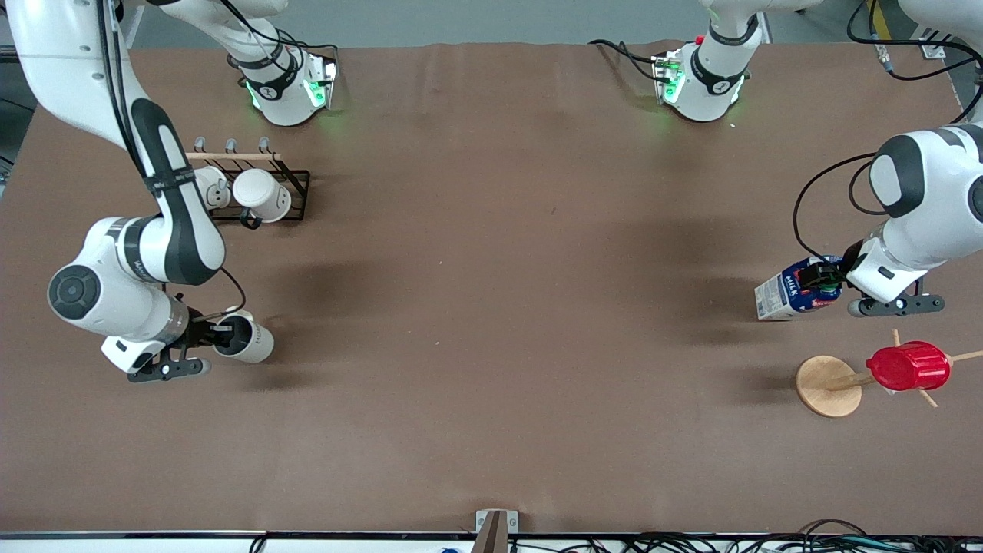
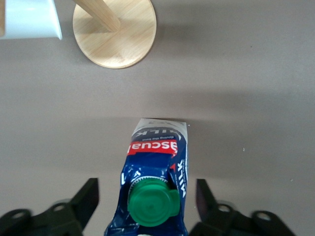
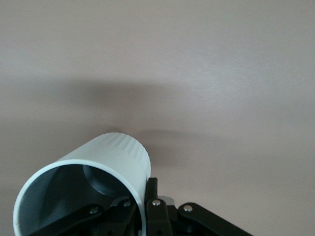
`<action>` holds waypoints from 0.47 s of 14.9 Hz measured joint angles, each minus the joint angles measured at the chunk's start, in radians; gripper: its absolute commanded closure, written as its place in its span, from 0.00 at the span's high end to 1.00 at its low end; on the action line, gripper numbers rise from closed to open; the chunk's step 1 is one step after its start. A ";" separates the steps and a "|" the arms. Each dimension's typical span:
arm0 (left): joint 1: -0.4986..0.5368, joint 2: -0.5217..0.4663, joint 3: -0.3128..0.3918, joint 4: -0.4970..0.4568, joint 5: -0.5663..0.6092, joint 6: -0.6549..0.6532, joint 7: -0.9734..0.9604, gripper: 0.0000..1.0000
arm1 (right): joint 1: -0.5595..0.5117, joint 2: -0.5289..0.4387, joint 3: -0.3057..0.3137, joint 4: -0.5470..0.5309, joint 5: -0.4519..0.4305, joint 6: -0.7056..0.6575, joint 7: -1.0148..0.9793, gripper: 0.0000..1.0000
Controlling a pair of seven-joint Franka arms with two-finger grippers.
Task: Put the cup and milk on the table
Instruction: 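Carry the mug and milk carton toward the table middle with both grippers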
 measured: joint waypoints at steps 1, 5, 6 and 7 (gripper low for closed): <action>0.001 0.000 0.000 0.000 0.000 0.000 0.001 0.15 | 0.034 -0.010 0.016 0.057 -0.001 -0.067 0.108 0.00; -0.001 -0.001 -0.005 0.006 0.000 0.003 0.002 0.02 | 0.210 -0.021 0.083 0.142 -0.005 -0.123 0.464 0.00; -0.002 -0.004 -0.010 0.008 0.000 0.003 0.003 0.02 | 0.262 -0.014 0.094 0.143 -0.006 -0.122 0.555 0.00; -0.002 -0.010 -0.017 0.011 0.000 0.003 0.003 0.02 | 0.315 0.000 0.101 0.149 -0.007 -0.117 0.637 0.00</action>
